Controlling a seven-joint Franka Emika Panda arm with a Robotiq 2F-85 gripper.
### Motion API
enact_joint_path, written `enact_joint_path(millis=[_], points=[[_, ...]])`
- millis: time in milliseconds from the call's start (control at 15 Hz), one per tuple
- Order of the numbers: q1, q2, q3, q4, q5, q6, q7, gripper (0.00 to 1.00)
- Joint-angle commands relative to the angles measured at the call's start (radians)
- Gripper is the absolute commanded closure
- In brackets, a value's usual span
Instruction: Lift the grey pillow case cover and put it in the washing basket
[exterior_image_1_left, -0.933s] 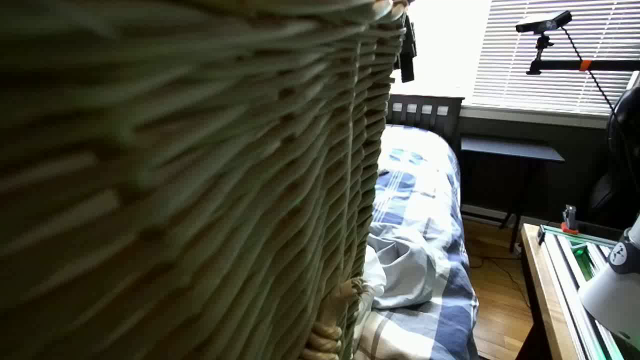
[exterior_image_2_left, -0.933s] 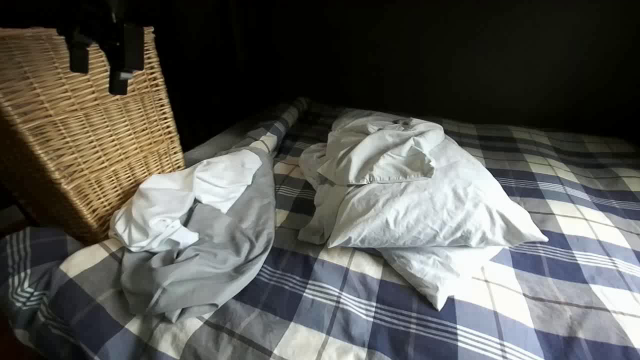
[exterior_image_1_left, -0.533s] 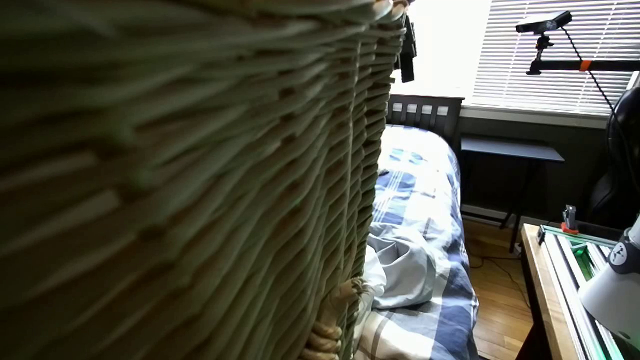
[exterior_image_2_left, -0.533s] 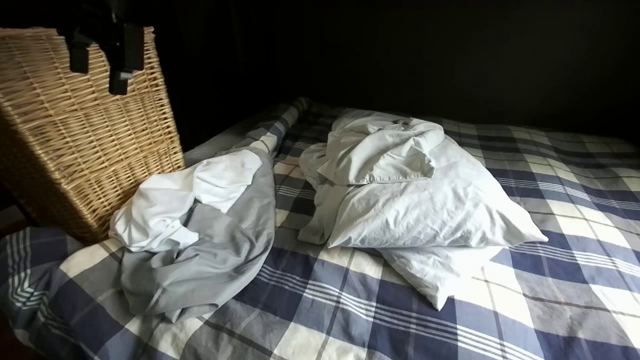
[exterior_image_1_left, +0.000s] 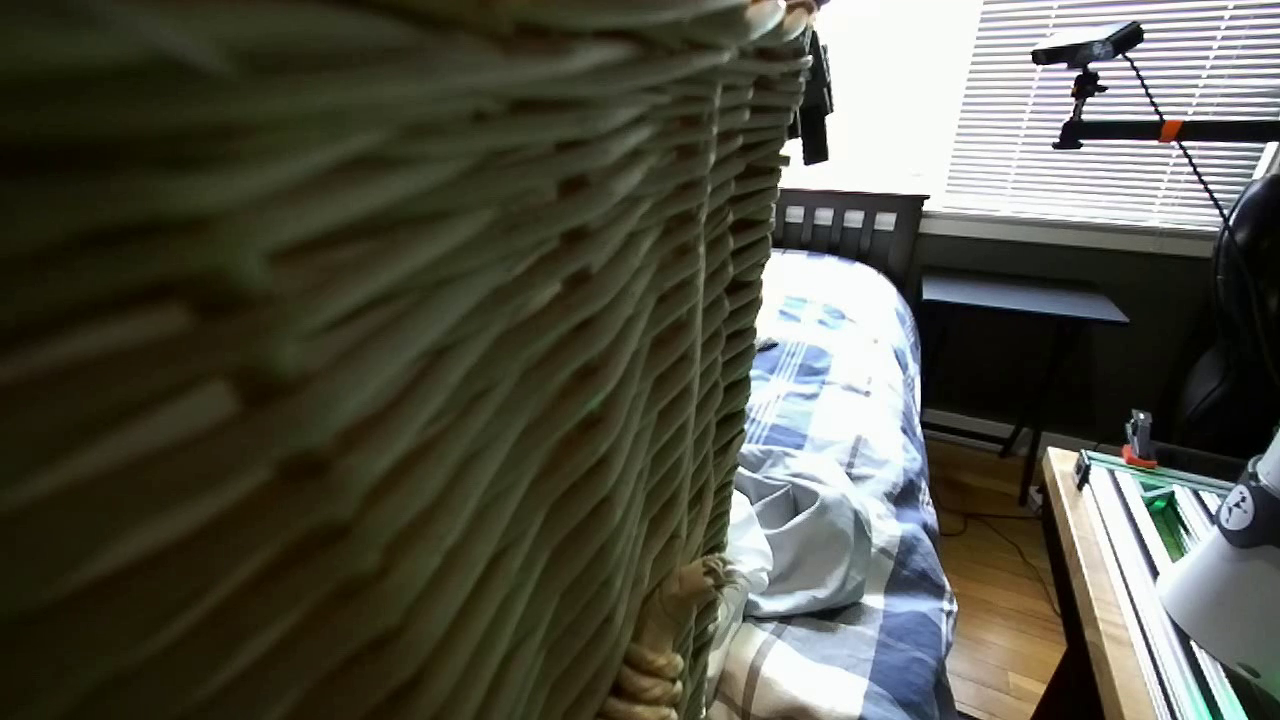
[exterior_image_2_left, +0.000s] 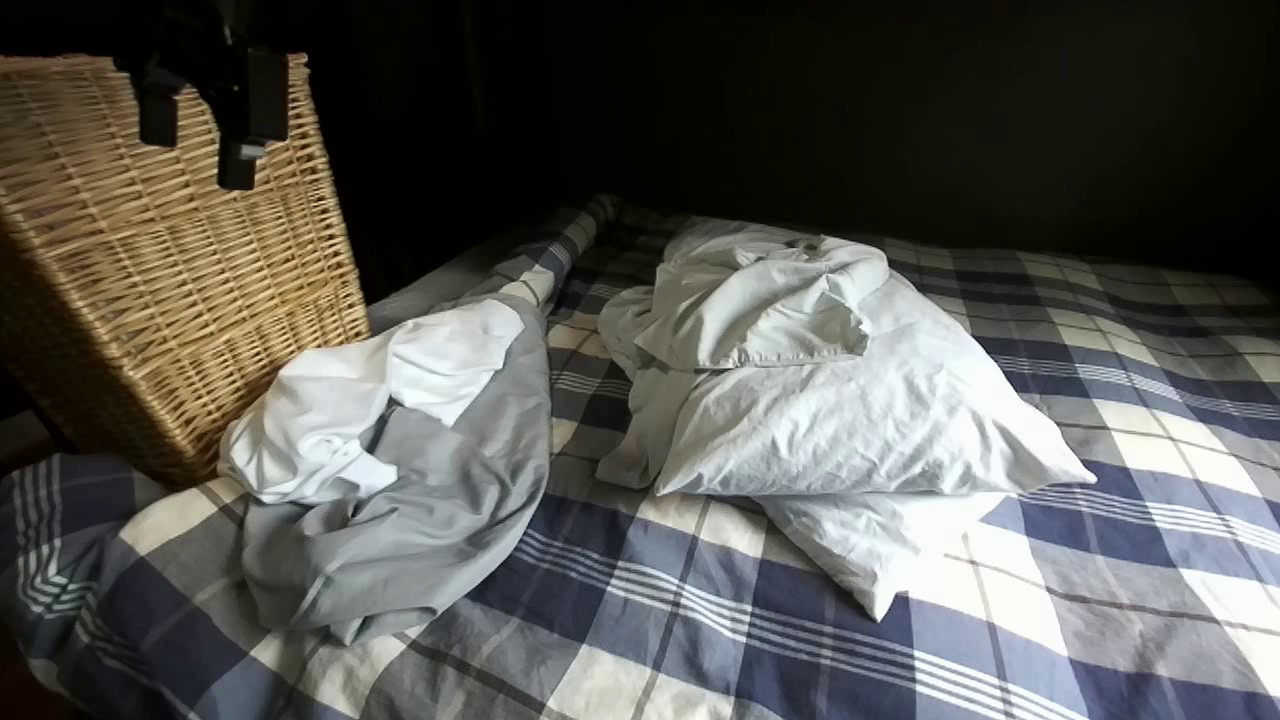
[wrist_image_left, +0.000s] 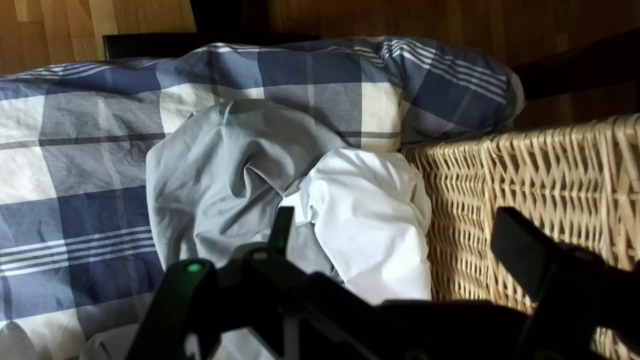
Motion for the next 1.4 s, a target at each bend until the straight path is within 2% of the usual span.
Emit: enact_joint_path(millis=[0, 200, 400, 733, 800, 1067, 1333], points=[[-0.017, 0.001, 0.015, 0.003, 0.003, -0.003, -0.003, 0.00], [-0.017, 0.001, 0.015, 0.003, 0.003, -0.003, -0.003, 0.00], [-0.025, 0.000, 0.031, -0.054, -0.015, 0.099, 0.053, 0.00], [-0.062, 0.003, 0.027, -0.253, -0.103, 0.353, 0.132, 0.00], [-0.074, 0.001, 0.026, -0.306, -0.120, 0.438, 0.157, 0.00], [-0.100, 0.050, 0.018, -0.467, -0.085, 0.693, 0.252, 0.00], [-0.105, 0.151, 0.036, -0.577, -0.109, 0.942, 0.385, 0.00]])
